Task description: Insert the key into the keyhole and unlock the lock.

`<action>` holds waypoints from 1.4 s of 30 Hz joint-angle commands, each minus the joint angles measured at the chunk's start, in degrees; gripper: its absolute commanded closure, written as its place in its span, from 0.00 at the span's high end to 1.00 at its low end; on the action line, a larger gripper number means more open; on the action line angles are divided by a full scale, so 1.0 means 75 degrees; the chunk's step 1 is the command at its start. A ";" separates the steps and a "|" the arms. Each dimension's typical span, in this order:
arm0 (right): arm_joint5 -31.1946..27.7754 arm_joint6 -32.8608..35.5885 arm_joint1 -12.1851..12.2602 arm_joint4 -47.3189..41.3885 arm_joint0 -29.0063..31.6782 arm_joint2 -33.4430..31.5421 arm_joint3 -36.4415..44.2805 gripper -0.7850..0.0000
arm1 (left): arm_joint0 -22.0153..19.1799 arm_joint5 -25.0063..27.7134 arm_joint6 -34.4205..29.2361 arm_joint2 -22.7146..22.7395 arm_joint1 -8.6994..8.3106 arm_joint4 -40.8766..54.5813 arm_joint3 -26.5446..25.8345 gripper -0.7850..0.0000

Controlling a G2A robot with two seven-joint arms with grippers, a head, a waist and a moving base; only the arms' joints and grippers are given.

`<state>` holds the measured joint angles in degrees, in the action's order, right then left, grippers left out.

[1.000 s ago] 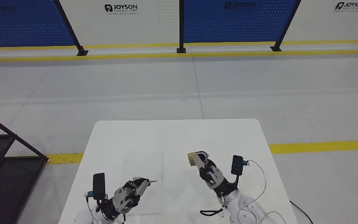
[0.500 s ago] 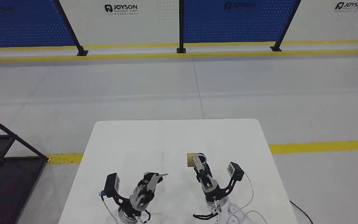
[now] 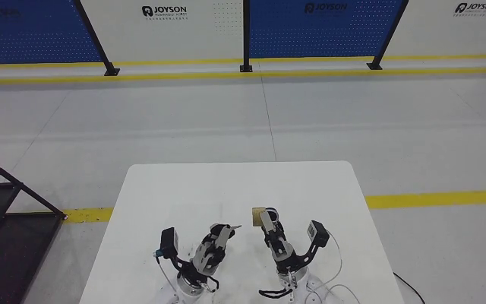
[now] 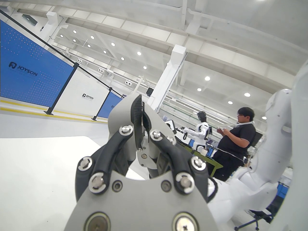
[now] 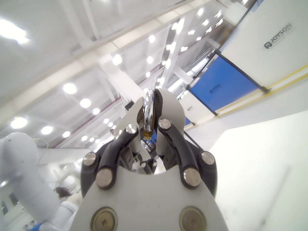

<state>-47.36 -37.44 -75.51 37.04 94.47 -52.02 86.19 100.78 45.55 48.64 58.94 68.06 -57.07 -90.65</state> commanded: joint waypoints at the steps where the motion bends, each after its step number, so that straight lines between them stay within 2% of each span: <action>1: 0.0000 0.0000 0.0000 0.0000 0.0000 0.0000 0.0000 0.00 | -0.0108 -0.0150 -0.0109 -0.0112 0.0040 0.0060 0.0022 0.00; 7: 0.0000 0.0000 0.0000 0.0000 0.0000 0.0000 0.0000 0.00 | -0.0341 -0.0548 -0.0100 -0.0287 0.0136 0.0017 0.0135 0.00; 24: 0.0000 0.0000 0.0000 0.0000 0.0000 0.0000 0.0000 0.00 | -0.0604 -0.0523 -0.0383 -0.0441 0.0256 0.0361 0.0328 0.00; 35: 0.0000 0.0000 0.0000 0.0000 0.0000 0.0000 0.0000 0.00 | -0.0575 0.0085 -0.0982 -0.0371 0.0259 0.1406 0.0322 0.00; 42: 0.0200 0.0237 -0.0002 0.0028 0.0014 -0.0103 0.0128 0.00 | -0.0439 0.0661 -0.1924 -0.0159 0.0177 0.2510 0.0246 0.00</action>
<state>-45.57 -36.00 -75.55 37.17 94.59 -52.66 87.17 97.29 49.81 35.75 57.59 69.50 -39.76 -88.73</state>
